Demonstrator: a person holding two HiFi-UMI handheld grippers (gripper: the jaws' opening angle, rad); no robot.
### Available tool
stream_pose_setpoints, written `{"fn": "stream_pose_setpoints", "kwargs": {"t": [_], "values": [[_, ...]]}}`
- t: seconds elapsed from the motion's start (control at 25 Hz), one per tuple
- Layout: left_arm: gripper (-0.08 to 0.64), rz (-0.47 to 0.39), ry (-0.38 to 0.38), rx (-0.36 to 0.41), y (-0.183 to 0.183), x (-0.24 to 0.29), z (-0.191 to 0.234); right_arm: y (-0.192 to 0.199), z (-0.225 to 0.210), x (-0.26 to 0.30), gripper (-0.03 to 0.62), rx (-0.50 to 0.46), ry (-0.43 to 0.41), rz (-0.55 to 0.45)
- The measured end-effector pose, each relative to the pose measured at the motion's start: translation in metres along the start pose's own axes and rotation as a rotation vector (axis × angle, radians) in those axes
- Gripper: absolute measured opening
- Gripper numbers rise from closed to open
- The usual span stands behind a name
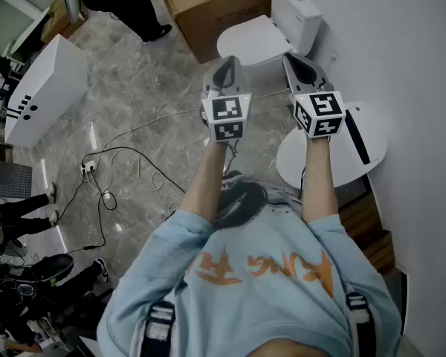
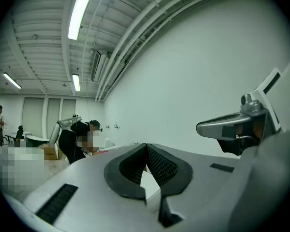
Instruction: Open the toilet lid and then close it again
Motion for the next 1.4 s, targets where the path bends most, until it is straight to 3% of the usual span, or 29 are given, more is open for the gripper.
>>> {"fn": "stream_pose_setpoints", "kwargs": {"t": [0.36, 0.52, 0.64, 0.8, 0.92, 1.12, 1.28, 1.4], "values": [[0.026, 0.024, -0.050, -0.019, 0.008, 0.014, 0.030, -0.003, -0.020, 0.025, 0.012, 0.042, 0.052, -0.024], [0.026, 0.027, -0.070, -0.022, 0.014, 0.043, 0.058, 0.006, -0.032, 0.059, 0.012, 0.056, 0.061, -0.024], [0.026, 0.007, -0.047, -0.071, 0.025, 0.077, 0.077, 0.022, -0.045, 0.091, 0.012, 0.058, 0.069, -0.005], [0.026, 0.004, -0.053, -0.091, 0.044, 0.141, 0.105, 0.042, -0.081, 0.144, 0.012, 0.050, 0.109, 0.023], [0.026, 0.030, -0.086, -0.087, 0.056, 0.203, 0.142, 0.060, -0.131, 0.189, 0.012, 0.105, 0.209, 0.030], [0.026, 0.114, -0.023, -0.062, 0.071, 0.331, 0.231, 0.078, -0.154, 0.332, 0.012, 0.174, 0.238, 0.035], [0.026, 0.110, 0.027, -0.090, 0.059, 0.409, 0.276, 0.057, -0.152, 0.421, 0.012, 0.110, 0.211, 0.050], [0.026, 0.134, 0.055, -0.121, 0.079, 0.458, 0.283, 0.071, -0.174, 0.461, 0.012, 0.045, 0.223, 0.140]]}}
Point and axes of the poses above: the fingertips, and each gripper's own axes: x forward along the fingers, z to its left, y out of its underside, the point moved 1 cm from there along -x, backward along the fingers
